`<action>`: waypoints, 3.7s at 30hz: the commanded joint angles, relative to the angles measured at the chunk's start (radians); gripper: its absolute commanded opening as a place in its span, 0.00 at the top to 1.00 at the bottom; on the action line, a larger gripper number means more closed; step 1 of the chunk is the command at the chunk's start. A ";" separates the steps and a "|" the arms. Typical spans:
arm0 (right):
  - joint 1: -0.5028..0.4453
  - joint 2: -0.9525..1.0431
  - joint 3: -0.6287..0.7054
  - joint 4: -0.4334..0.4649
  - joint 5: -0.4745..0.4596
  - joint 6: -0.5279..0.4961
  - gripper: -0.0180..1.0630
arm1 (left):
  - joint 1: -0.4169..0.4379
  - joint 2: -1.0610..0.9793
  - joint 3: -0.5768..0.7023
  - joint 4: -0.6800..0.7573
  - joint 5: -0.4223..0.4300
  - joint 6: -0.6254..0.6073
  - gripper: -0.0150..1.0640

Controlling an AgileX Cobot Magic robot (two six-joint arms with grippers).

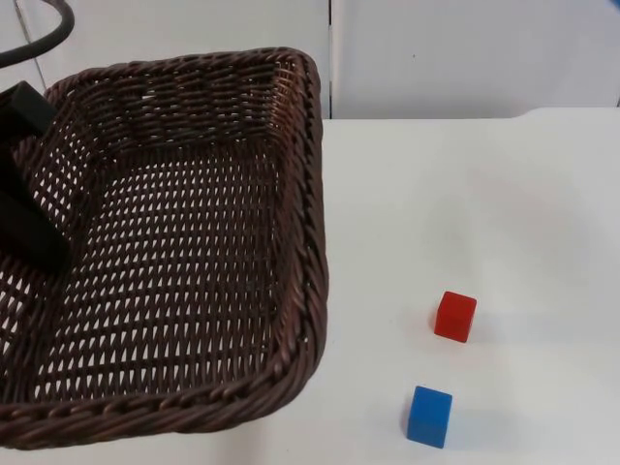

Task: Pick up the basket with the left hand and place the largest block into the basket with the right hand.

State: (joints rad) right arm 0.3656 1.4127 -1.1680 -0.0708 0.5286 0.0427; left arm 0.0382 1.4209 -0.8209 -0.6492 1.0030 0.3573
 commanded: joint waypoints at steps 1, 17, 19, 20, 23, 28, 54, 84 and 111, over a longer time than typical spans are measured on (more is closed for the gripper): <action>0.006 -0.016 -0.002 -0.006 0.008 -0.009 0.98 | 0.003 -0.014 -0.001 -0.022 0.003 -0.007 0.99; 0.006 -0.016 -0.002 0.020 -0.001 -0.057 0.98 | 0.003 -0.014 -0.001 -0.024 0.001 -0.007 0.99; 0.008 -0.016 -0.004 0.061 -0.001 -0.059 0.98 | 0.003 -0.014 -0.001 -0.024 -0.003 -0.007 0.99; 0.008 -0.016 -0.011 0.096 0.006 -0.071 0.98 | 0.003 -0.014 -0.001 -0.026 -0.003 -0.007 0.99; 0.011 -0.016 -0.036 0.142 0.035 -0.093 0.98 | 0.003 -0.014 -0.001 -0.026 -0.012 -0.007 0.99; 0.093 -0.016 -0.092 0.151 0.063 -0.137 0.98 | 0.003 -0.014 -0.001 -0.030 -0.014 -0.007 0.99; 0.517 0.433 -0.524 0.143 0.138 -0.145 0.98 | 0.003 -0.014 -0.001 -0.028 0.004 -0.007 0.99; 0.517 0.541 -0.524 0.163 0.080 -0.167 0.73 | 0.003 -0.014 -0.001 -0.026 0.002 0.001 0.99; 0.513 0.400 -0.500 0.032 0.212 -0.162 0.28 | 0.003 -0.014 -0.001 -0.019 0.002 0.003 0.99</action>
State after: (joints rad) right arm 0.8790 1.8396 -1.6749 -0.0227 0.7187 -0.1155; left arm 0.0388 1.4194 -0.8185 -0.6445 1.0012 0.3573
